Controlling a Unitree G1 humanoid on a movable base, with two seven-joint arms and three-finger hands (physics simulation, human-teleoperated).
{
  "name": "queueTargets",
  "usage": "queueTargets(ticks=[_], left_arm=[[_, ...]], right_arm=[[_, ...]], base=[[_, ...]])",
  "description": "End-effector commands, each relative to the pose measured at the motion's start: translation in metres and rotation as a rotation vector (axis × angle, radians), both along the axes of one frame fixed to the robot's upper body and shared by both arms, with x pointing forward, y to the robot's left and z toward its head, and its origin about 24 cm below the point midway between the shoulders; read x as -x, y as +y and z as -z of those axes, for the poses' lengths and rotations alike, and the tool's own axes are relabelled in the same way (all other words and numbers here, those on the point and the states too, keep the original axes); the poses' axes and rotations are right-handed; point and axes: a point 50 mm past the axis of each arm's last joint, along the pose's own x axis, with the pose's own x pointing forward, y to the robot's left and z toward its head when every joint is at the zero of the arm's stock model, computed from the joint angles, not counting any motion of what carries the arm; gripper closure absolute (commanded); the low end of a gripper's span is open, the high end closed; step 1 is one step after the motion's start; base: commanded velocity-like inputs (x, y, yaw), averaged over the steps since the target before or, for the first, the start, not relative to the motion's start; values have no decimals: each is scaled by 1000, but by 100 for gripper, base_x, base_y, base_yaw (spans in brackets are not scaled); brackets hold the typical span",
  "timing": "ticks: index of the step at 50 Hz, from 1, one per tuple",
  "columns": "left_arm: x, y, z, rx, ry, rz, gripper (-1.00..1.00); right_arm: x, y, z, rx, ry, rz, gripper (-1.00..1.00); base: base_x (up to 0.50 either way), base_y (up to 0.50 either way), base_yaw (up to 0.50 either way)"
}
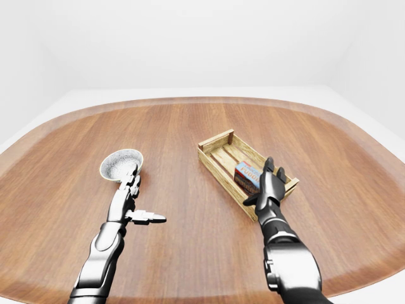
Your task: Pick up the chocolate pudding and put it in the tray.
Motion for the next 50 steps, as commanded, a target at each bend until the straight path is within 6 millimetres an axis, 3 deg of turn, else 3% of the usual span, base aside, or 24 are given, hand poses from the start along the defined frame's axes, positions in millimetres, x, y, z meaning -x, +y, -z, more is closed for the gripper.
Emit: queueTargets(ticks=[1, 5, 10, 12, 13, 26, 35, 50], left_arm=[[0, 0, -1, 35, 7, 8, -100], [0, 0, -1, 35, 7, 9, -100], [0, 0, -1, 35, 7, 9, -100], [0, 0, -1, 36, 7, 8, -100], [0, 0, -1, 35, 7, 8, -100], [0, 0, -1, 35, 7, 8, -100], [0, 0, -1, 36, 7, 8, -100], [0, 0, -1, 35, 7, 9, -100]], right_arm=[[1, -1, 0, 1, 2, 1, -100], [1, -2, 1, 5, 6, 1, -100], [-9, -5, -14, -11, -53, 22, -100], [-6, -3, -9, 10, -27, 2, -100], [-11, -5, -17, 3, -57, 11, -100], [-23, -5, -37, 160, -76, -88, -100], [-29, -4, -46, 180, -105, -99, -100], [-42, -7, -75, 72, -239, -28, -100]], base=[[0, 0, 0], [0, 0, 0], [0, 0, 0], [0, 0, 0], [0, 0, 0], [0, 0, 0], [0, 0, 0], [0, 0, 0]])
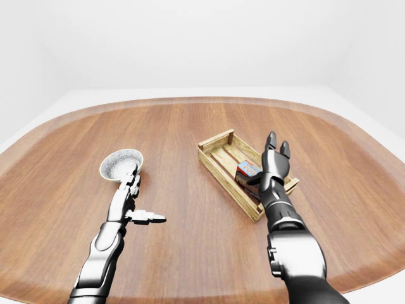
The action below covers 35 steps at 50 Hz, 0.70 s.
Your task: Pick up the chocolate pudding and put it in the tray.
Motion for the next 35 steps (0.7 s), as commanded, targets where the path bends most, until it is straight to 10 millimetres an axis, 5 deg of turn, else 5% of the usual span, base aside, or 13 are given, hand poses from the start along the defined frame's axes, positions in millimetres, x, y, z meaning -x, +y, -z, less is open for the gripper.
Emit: queueTargets(ticks=[1, 35], left_arm=[[0, 0, -1, 36, 7, 9, -100], [1, 0, 0, 33, 10, 7, -100]], right_arm=[[-8, -3, -20, -69, -88, 34, -100], [-21, -14, -89, -408, -468, 108, -100]], base=[[0, 0, 0], [0, 0, 0]])
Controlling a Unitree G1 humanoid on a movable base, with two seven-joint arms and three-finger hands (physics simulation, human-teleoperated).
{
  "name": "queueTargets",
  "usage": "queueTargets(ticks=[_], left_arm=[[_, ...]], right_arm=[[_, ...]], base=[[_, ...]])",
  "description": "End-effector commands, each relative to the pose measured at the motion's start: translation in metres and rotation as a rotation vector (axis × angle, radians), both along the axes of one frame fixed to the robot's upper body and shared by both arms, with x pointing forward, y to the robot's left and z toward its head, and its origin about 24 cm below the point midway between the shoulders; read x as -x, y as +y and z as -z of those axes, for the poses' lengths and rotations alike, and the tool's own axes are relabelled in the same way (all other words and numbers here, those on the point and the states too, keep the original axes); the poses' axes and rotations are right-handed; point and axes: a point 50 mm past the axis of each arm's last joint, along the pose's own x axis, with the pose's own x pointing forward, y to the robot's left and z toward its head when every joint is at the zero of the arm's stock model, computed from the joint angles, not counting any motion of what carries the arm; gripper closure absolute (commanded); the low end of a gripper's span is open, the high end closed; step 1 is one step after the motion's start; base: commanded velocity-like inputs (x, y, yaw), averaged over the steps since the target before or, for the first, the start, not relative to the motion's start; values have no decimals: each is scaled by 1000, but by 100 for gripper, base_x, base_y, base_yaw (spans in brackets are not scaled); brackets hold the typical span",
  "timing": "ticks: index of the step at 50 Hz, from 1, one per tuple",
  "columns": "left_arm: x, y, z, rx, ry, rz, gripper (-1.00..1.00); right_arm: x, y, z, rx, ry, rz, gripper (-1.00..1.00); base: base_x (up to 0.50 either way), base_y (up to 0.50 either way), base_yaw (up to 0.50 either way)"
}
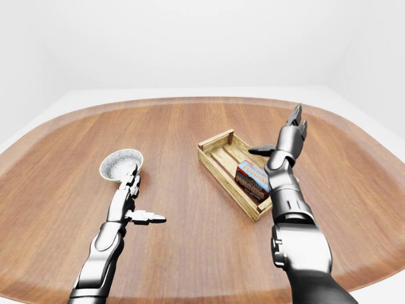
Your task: Pick up the chocolate pudding and put it in the tray.
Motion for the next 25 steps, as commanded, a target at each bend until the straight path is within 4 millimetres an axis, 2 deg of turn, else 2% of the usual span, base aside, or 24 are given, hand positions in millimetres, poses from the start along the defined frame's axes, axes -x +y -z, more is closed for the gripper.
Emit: queueTargets(ticks=[1, 14, 19, 25], left_arm=[[0, 0, -1, 35, 7, 9, -100], [0, 0, -1, 35, 8, 8, -100], [-1, 0, 0, 36, 9, 7, -100], [-1, 0, -1, 36, 9, 6, -100]], right_arm=[[-2, 1, -24, -90, -133, -2, -100], [1, 11, -65, -187, -330, -131, -100], [6, 15, -91, -212, -433, -209, -100], [12, 18, -108, -221, -507, -259, -100]], base=[[0, 0, 0], [0, 0, 0], [0, 0, 0], [0, 0, 0]])
